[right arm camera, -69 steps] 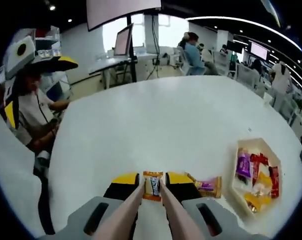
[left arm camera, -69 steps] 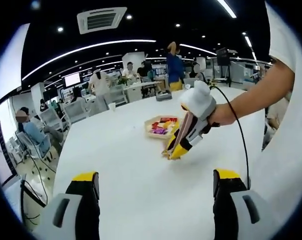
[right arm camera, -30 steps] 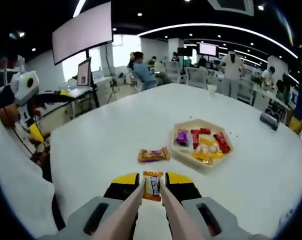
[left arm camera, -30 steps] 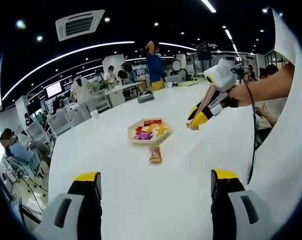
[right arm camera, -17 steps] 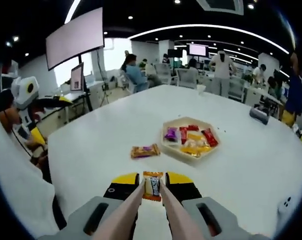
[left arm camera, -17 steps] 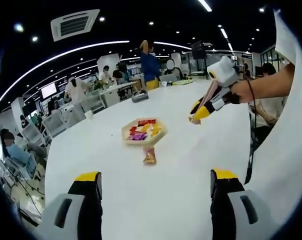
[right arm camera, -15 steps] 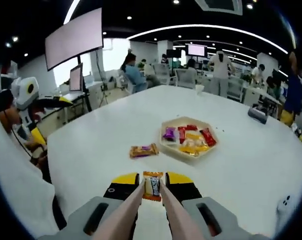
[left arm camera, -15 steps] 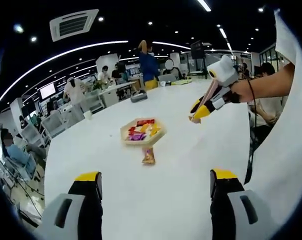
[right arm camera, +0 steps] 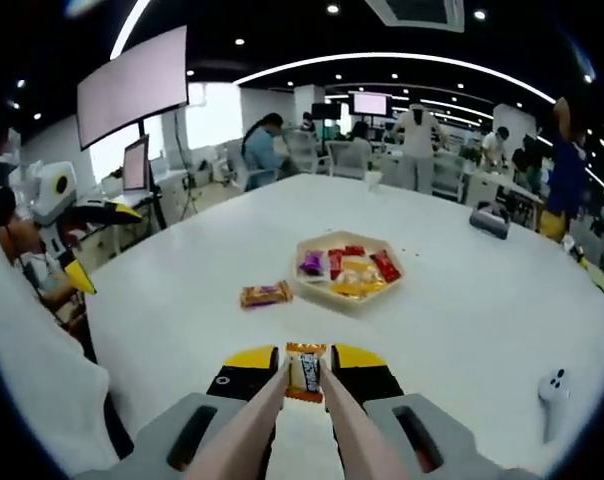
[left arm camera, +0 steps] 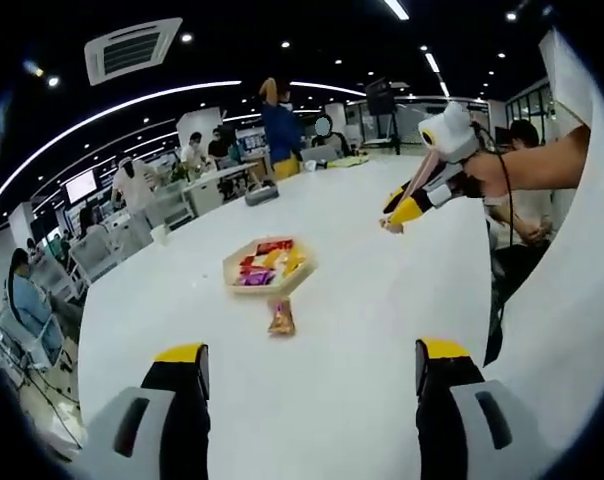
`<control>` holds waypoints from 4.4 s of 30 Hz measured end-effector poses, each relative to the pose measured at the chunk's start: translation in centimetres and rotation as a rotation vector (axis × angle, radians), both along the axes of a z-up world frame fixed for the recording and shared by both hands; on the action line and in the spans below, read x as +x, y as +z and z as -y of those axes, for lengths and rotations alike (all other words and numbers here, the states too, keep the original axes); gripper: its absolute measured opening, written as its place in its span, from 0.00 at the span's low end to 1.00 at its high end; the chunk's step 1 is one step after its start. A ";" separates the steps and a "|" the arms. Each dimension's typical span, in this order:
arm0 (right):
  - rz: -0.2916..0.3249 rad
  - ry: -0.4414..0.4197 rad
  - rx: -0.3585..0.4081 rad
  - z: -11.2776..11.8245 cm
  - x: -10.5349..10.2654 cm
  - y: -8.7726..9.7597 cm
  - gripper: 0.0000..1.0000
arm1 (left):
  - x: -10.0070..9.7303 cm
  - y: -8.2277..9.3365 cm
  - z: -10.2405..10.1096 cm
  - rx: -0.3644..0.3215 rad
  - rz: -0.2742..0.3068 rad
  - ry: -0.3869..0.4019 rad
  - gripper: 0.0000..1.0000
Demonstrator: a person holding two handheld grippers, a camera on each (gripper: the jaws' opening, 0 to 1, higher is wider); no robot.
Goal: Place the target food into the container with the food tongs after gripping and lifting it, then release it inside without dropping or visibly crushing the food.
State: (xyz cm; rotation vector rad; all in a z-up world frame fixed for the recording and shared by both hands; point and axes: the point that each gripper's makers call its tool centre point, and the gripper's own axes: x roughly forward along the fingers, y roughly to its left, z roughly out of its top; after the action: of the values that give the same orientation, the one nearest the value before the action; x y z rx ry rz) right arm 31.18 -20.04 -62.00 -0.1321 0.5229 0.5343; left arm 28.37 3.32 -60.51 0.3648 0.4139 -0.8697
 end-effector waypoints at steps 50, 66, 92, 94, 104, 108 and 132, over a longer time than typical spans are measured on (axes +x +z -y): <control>-0.085 0.061 0.032 2.4 3.7 -2.2 0.22 | 0.4 0.9 3.8 -0.025 -0.037 0.105 0.89; -0.122 0.163 -0.039 -0.4 6.9 -10.2 0.24 | -0.8 0.8 2.6 -0.037 -0.091 0.282 0.89; -0.179 0.161 0.014 1.0 7.4 -10.0 0.18 | 2.1 2.6 3.6 -0.081 -0.054 0.323 0.87; -0.161 0.134 0.045 1.5 7.4 -8.8 0.18 | 2.2 2.6 3.8 -0.081 -0.054 0.318 0.87; -0.072 0.075 0.189 2.9 7.8 -2.3 0.18 | 3.5 2.8 6.2 -0.117 -0.055 0.282 0.86; -0.027 0.051 0.229 3.7 8.4 0.2 0.18 | 4.3 3.1 7.9 -0.125 -0.050 0.229 0.86; 0.209 -0.071 0.318 7.4 14.9 10.3 0.18 | 6.9 6.1 12.4 -0.042 -0.030 -0.011 0.85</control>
State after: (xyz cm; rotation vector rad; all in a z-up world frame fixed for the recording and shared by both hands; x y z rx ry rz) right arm 46.10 -27.40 -51.68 0.1329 0.2336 0.5208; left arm 35.28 -9.12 -54.42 0.3157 0.4214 -0.8947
